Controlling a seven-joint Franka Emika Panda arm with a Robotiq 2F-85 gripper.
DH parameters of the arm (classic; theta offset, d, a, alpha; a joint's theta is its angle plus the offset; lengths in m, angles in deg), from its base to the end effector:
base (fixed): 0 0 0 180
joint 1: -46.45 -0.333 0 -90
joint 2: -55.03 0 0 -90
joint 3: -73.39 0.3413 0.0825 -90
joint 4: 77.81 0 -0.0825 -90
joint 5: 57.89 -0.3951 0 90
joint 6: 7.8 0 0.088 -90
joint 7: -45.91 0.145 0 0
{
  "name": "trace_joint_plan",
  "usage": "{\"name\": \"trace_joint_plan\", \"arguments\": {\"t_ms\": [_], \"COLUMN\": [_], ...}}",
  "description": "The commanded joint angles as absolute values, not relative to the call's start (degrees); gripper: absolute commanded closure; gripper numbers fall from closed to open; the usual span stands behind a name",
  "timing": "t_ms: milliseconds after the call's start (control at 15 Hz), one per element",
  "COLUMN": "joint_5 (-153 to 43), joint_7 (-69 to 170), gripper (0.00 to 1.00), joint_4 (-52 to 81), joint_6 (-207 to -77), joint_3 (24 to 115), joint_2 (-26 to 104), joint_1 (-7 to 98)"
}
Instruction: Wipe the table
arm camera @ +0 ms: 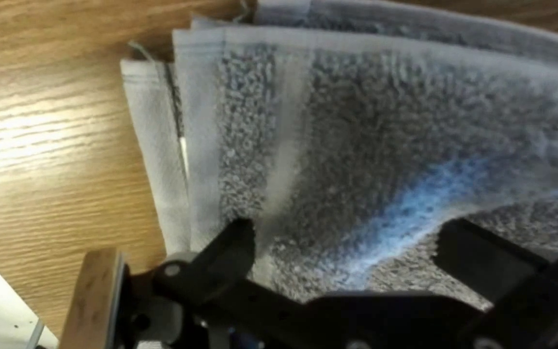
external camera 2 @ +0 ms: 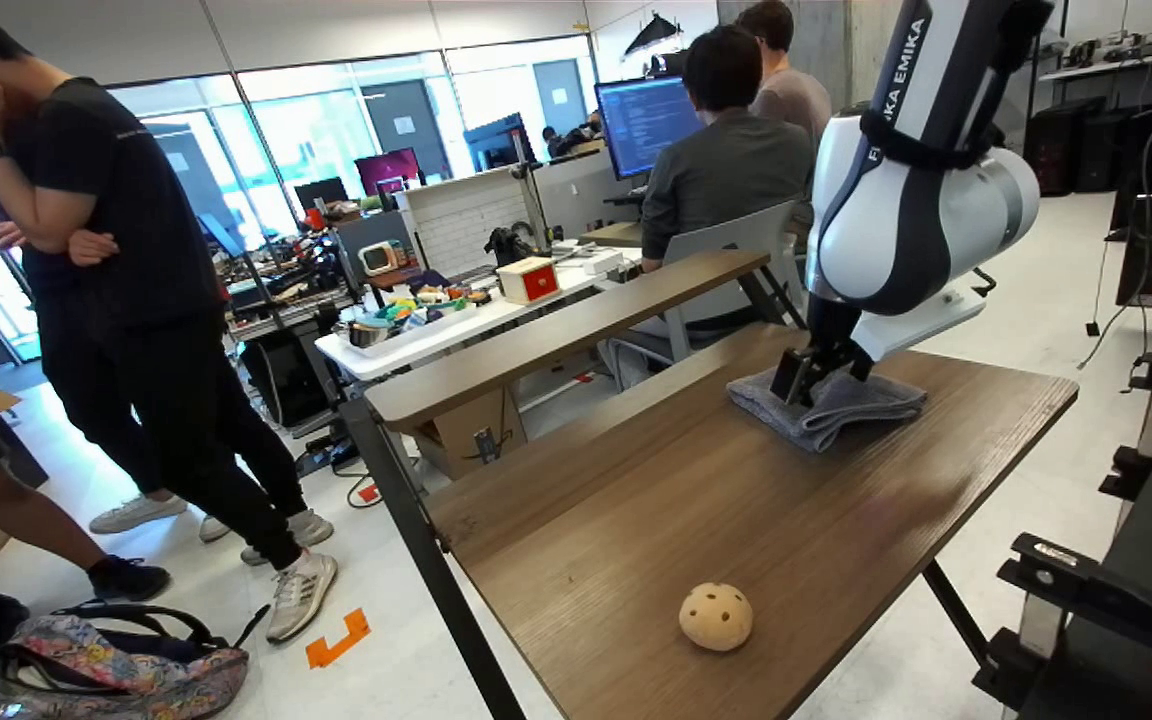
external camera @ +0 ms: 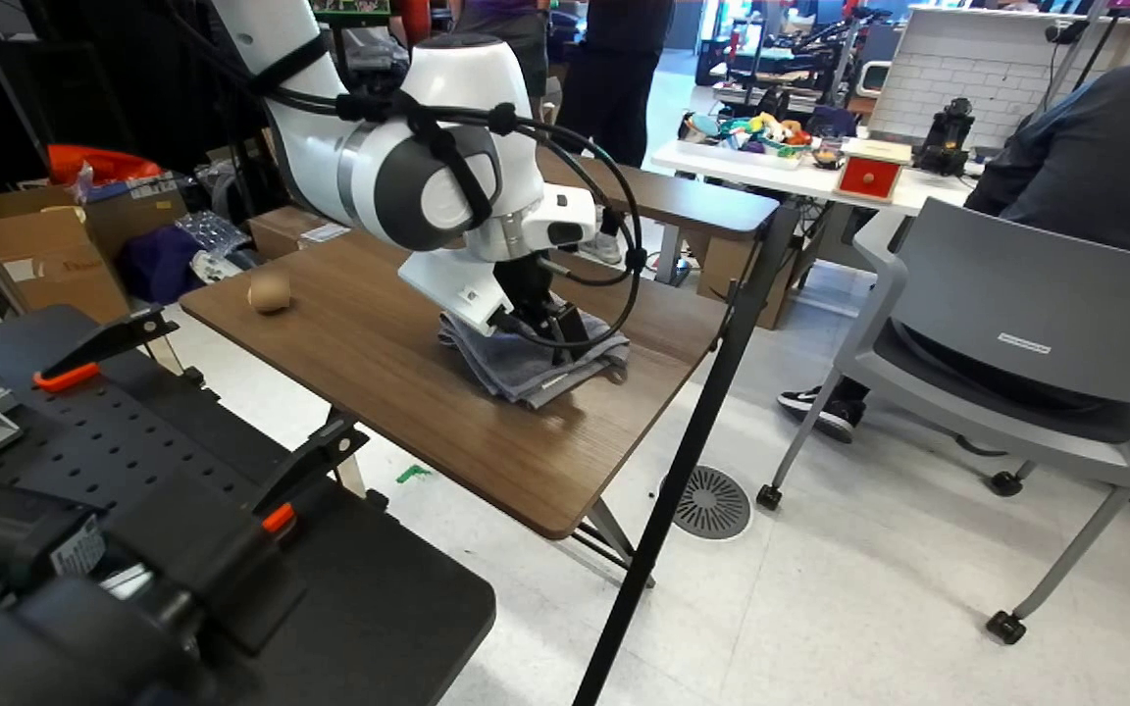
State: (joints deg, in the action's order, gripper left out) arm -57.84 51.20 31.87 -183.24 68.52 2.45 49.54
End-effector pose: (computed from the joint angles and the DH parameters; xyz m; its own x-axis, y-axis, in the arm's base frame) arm 0.6336 -0.0895 0.0044 0.9558 -0.1775 0.2344 -0.1933 -0.9800 0.0463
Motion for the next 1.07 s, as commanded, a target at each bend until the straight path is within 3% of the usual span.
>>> {"name": "trace_joint_plan", "arguments": {"t_ms": [0,467,1000], "joint_5": [-62.2,-69.9,-68.5], "joint_7": [55.6,63.8,58.7], "gripper": [0.0,0.0,0.0], "joint_4": [24.4,10.0,22.8], "joint_6": [-187.2,-190.8,-205.5], "joint_3": [67.5,62.0,69.8], "joint_2": [-4.6,-14.0,-9.9], "joint_1": [48.5,45.6,43.2]}}
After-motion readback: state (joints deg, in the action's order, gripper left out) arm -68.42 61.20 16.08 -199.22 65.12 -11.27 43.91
